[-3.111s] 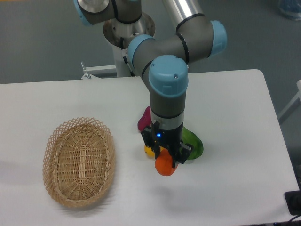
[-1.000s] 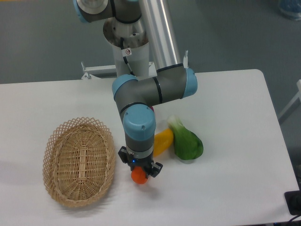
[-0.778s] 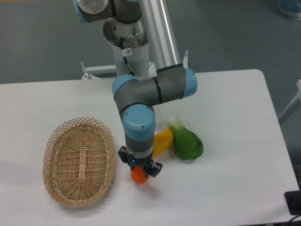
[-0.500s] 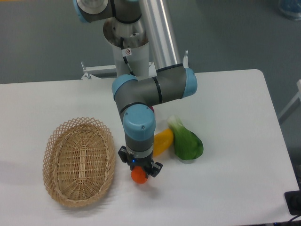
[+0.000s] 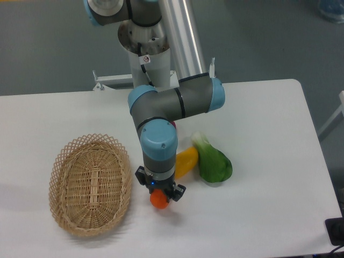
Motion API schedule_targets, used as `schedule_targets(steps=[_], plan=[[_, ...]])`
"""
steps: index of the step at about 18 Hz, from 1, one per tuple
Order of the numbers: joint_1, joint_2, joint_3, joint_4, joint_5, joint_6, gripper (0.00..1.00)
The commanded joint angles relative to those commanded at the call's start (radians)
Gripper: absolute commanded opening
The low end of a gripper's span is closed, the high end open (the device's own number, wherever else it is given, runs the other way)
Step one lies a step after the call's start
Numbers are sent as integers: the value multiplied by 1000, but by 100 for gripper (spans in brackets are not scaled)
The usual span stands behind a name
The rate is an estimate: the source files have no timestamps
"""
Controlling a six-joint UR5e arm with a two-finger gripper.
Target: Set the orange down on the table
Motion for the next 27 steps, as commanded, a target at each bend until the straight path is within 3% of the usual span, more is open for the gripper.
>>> schedule_targets(steps=[3, 4, 6, 14, 22, 27], plan=[[0, 0, 0, -2, 0, 0, 60], [0, 3, 3, -2, -2, 5, 69], [0, 3, 0, 0, 0, 2, 100], [2, 26, 3, 0, -2, 6, 100], [31, 61, 80, 14, 2, 29, 100], [34, 92, 68, 2, 41, 179, 100]])
